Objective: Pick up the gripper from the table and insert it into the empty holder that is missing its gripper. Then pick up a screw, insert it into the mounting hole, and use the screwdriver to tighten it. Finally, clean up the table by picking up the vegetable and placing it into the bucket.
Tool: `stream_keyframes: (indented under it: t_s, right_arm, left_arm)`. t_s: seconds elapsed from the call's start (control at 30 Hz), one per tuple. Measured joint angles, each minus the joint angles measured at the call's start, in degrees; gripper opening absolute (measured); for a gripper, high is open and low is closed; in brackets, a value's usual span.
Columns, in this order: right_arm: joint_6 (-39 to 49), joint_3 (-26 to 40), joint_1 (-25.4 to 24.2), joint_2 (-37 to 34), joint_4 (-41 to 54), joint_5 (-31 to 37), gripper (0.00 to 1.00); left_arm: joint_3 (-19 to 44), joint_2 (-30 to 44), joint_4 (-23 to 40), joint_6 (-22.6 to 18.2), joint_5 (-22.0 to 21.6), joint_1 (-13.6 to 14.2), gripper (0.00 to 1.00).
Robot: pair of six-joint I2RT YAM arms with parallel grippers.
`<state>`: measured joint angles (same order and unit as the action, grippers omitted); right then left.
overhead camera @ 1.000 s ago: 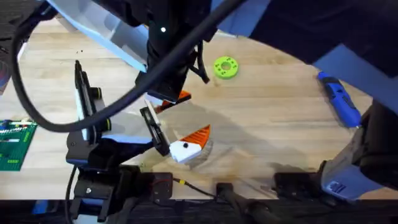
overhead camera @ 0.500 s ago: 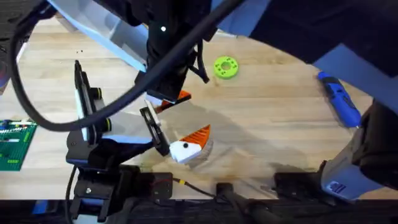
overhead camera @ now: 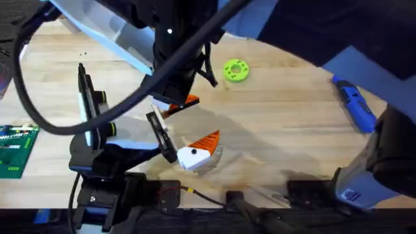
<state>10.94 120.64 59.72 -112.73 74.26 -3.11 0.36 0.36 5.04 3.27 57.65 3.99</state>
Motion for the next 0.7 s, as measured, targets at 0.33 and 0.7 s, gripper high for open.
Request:
stream_keyframes:
  t_s: [0.33, 0.7]
  right_arm:
    - [-0.1, 0.0, -0.3, 0.0, 0.0, -0.6, 0.007]
    - [-0.2, 0.0, -0.3, 0.0, 0.0, 0.3, 0.007]
  left_arm:
    - [0.0, 0.0, 0.0, 0.0, 0.0, 0.0, 0.993]
    - [0.0, 0.0, 0.0, 0.0, 0.0, 0.0, 0.993]
